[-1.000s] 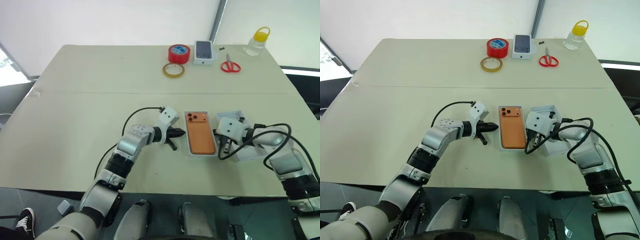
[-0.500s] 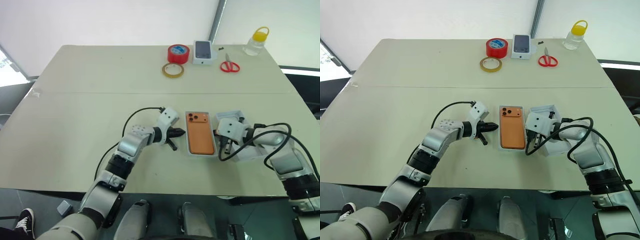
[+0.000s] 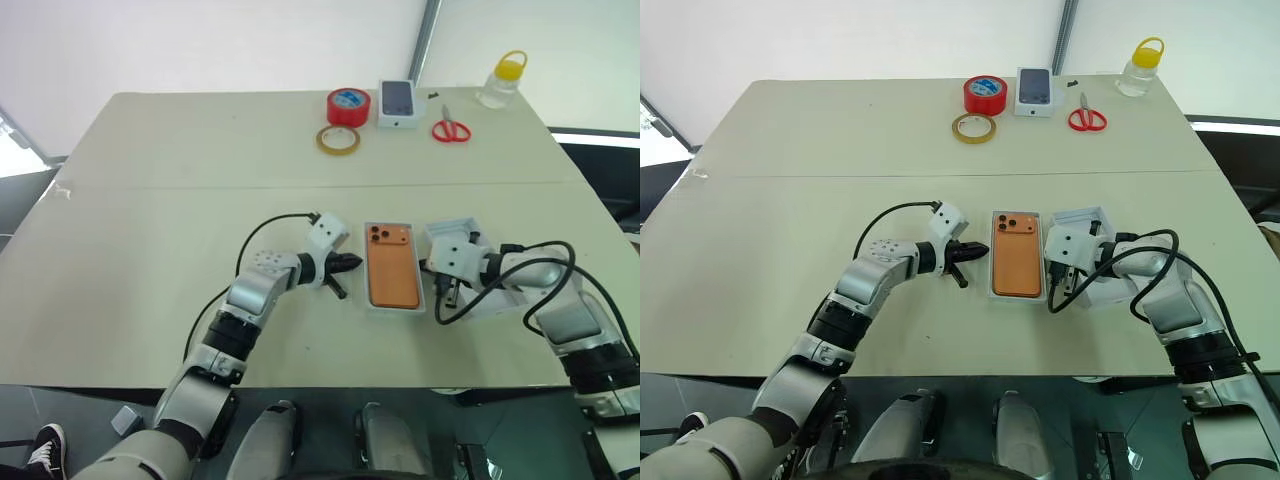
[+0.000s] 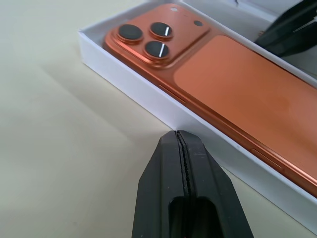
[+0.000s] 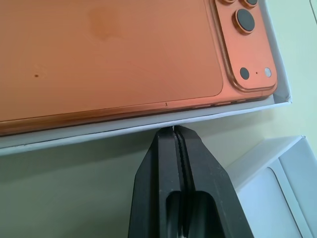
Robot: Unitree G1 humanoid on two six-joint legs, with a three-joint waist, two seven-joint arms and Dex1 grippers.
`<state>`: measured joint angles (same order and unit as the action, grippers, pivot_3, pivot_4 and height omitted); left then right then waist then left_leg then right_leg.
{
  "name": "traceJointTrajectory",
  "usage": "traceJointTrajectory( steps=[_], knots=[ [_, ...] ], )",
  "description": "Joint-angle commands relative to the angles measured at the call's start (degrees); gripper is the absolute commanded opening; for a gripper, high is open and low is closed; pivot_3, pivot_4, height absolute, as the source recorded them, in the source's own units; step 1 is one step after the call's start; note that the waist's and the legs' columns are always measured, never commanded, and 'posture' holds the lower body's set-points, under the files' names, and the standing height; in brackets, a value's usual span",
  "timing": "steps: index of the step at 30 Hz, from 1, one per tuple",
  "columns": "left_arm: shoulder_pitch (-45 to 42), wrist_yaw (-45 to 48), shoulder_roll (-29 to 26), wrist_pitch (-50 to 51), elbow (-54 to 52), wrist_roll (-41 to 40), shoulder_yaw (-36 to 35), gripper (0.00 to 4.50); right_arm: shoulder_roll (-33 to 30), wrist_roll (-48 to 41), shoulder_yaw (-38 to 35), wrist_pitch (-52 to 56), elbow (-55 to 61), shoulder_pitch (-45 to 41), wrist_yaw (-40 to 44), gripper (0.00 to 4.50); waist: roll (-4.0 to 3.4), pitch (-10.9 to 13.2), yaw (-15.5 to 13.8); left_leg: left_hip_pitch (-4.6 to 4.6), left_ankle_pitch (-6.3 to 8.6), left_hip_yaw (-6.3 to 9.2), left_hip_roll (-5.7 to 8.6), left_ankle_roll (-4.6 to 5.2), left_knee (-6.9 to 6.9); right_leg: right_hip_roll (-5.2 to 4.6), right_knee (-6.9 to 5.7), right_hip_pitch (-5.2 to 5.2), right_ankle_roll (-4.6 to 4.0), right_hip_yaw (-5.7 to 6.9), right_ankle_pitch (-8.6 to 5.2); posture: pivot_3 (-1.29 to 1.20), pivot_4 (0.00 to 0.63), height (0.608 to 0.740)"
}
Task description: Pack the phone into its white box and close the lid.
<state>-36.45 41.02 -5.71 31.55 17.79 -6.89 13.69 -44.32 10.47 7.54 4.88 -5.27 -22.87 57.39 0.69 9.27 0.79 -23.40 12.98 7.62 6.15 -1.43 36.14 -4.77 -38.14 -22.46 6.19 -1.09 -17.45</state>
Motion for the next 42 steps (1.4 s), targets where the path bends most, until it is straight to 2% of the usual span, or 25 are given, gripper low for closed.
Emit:
traceJointTrajectory(
  steps=[1,7,14,18,24,26,27,29,32,36,39,42],
  knots=[
    [-0.7,-0.2,-0.1,-0.9,-1.4,-1.0,-1.2,0.02,-0.2,0.3,0.6,-2.0,-1.8,-2.2,-1.2,0.04,0.0,0.0,-0.1,0.0,-0.01,0.0,0.0,-0.01,0.0,0.01,0.0,-0.01,0.0,0.0,0.0,0.0,0.15,0.74],
    [0.1,-2.3,0.0,-1.9,-2.4,-1.1,-2.4,0.02,-1.0,0.5,1.3,-3.1,-3.6,-3.3,-0.9,0.04,0.0,0.0,-0.1,-0.01,-0.01,0.0,0.0,-0.02,0.01,0.0,0.0,0.0,0.0,-0.01,0.0,0.0,0.15,0.74],
    [1.3,-2.9,-1.0,-2.1,-5.7,-2.4,-4.1,0.02,1.8,5.1,2.1,-4.8,-12.3,-9.5,-10.3,0.04,0.0,0.0,0.0,-0.02,-0.03,-0.01,0.01,-0.05,0.0,0.0,-0.02,-0.05,-0.01,-0.04,0.0,0.0,0.15,0.74],
    [1.7,-3.2,-1.8,-1.9,-7.3,-2.8,-4.7,0.02,1.7,7.9,4.0,-6.6,-16.3,-11.2,-13.0,0.04,0.0,0.0,-0.2,-0.02,-0.04,-0.01,0.0,-0.06,0.0,0.0,-0.01,-0.06,-0.01,-0.05,0.01,0.0,0.15,0.74],
    [2.7,-3.6,-4.8,-2.5,-10.6,-4.1,-7.4,0.02,1.0,6.1,3.0,-6.3,-15.9,-11.6,-12.0,0.04,0.0,0.0,-0.1,-0.03,-0.04,-0.02,0.01,-0.06,0.0,0.01,-0.02,-0.07,-0.01,-0.06,0.01,0.0,0.15,0.74],
    [3.6,-2.2,-7.4,-2.1,-12.8,-5.2,-8.8,0.02,2.9,-2.0,-1.6,1.2,-11.3,-11.1,-8.6,0.04,-0.01,0.0,0.2,-0.03,-0.04,-0.02,-0.01,-0.07,-0.01,0.02,-0.03,-0.09,-0.01,-0.07,0.01,0.0,0.15,0.74],
    [4.4,-0.3,-9.3,-1.3,-14.6,-7.0,-9.9,0.26,2.8,-5.9,-3.6,5.0,-8.5,-10.2,-6.1,0.27,-0.03,0.0,0.3,-0.03,-0.05,-0.03,-0.03,-0.07,-0.03,0.03,-0.04,-0.11,-0.02,-0.1,0.01,0.0,0.15,0.74],
    [5.9,2.1,-12.6,-0.9,-17.4,-8.7,-11.1,0.83,1.3,-7.9,-5.4,7.3,-5.3,-8.3,-4.9,0.87,-0.03,0.0,0.2,-0.03,-0.05,-0.03,-0.07,-0.08,-0.05,0.05,-0.05,-0.13,-0.02,-0.11,0.01,0.0,0.15,0.74],
    [7.6,4.1,-16.0,-0.8,-19.6,-10.6,-12.5,2.27,0.0,-9.5,-8.0,10.6,-2.4,-6.6,-5.8,2.33,-0.04,0.0,-0.1,-0.03,-0.04,-0.02,-0.07,-0.07,-0.03,0.05,-0.04,-0.1,-0.03,-0.11,0.01,0.0,0.15,0.74],
    [11.3,8.0,-19.6,-0.5,-22.9,-14.7,-14.8,4.28,2.8,-11.7,-12.8,21.1,3.4,-4.7,-13.3,4.39,-0.04,0.0,-0.1,-0.03,-0.03,-0.02,-0.03,-0.05,-0.05,-0.02,0.0,-0.09,-0.04,-0.12,0.01,0.0,0.15,0.74],
    [14.5,9.5,-21.4,-5.0,-24.8,-14.0,-14.6,4.4,6.5,-14.0,-14.0,28.2,13.7,1.2,-16.8,4.46,-0.05,0.0,-0.2,-0.06,-0.03,-0.02,-0.06,-0.06,-0.1,-0.01,-0.01,-0.15,-0.04,-0.13,0.01,0.0,0.15,0.74],
    [17.5,8.9,-22.1,-13.9,-25.7,-10.9,-14.7,4.4,8.2,-12.3,-14.6,33.9,20.8,8.1,-21.5,4.46,-0.06,0.0,-0.3,-0.05,-0.03,0.0,-0.08,-0.06,-0.14,-0.01,0.0,-0.15,-0.05,-0.13,0.01,0.0,0.15,0.74]
  ],
)
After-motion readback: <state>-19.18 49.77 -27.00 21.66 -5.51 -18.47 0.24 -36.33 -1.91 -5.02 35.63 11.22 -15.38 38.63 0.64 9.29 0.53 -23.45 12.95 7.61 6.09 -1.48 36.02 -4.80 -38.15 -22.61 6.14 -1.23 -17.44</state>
